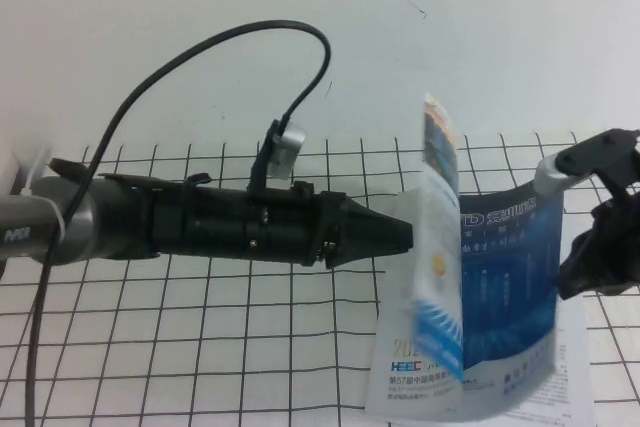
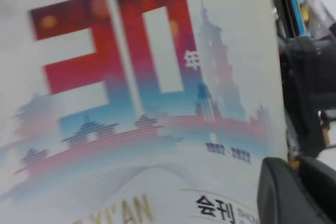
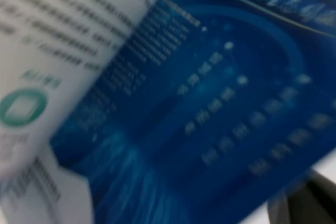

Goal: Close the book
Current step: 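Close the open booklet and leave it lying on the table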

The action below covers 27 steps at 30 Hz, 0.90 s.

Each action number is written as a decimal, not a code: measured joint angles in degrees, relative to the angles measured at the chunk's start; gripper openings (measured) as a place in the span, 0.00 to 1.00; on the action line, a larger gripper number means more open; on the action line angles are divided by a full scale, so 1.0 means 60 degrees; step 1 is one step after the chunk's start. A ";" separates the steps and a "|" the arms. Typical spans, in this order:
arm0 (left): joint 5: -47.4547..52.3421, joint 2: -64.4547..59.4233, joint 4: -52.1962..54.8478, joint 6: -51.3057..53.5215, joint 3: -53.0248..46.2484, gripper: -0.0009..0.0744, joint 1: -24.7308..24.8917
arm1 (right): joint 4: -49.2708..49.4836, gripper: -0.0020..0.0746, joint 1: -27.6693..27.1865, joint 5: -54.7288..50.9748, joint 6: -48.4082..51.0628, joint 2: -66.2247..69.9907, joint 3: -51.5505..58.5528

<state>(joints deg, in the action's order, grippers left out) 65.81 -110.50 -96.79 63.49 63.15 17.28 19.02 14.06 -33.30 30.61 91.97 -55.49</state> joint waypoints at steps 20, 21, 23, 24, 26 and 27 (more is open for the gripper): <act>0.0230 0.0471 0.6122 -0.3225 0.5061 0.02 -0.0500 | -0.4801 0.02 0.0000 -0.4707 -0.1885 -0.5881 -0.1130; 0.0111 0.0673 0.7031 -0.3572 0.5225 0.02 -0.0500 | -0.4949 0.02 0.0000 -0.4723 -0.1981 -0.6137 -0.1062; -0.0152 0.1114 0.8567 -0.4242 0.5377 0.02 -0.0516 | -0.5138 0.02 0.0000 -0.4723 -0.2203 -0.6635 -0.0866; -0.0321 0.1390 0.9321 -0.4552 0.5378 0.01 -0.0536 | -0.5218 0.02 0.0000 -0.4682 -0.2319 -0.6930 -0.0724; -0.0648 0.1947 1.0570 -0.5065 0.5378 0.01 -0.0553 | -0.5278 0.02 0.0000 -0.4521 -0.2512 -0.7503 -0.0393; -0.0889 0.2289 1.1000 -0.5292 0.5296 0.01 -0.0553 | -0.5278 0.02 0.0000 -0.4401 -0.2558 -0.7835 -0.0184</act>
<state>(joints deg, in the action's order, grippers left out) 60.48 -96.76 -30.79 31.74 94.92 13.96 -12.65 14.06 -59.70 15.26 44.96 -56.59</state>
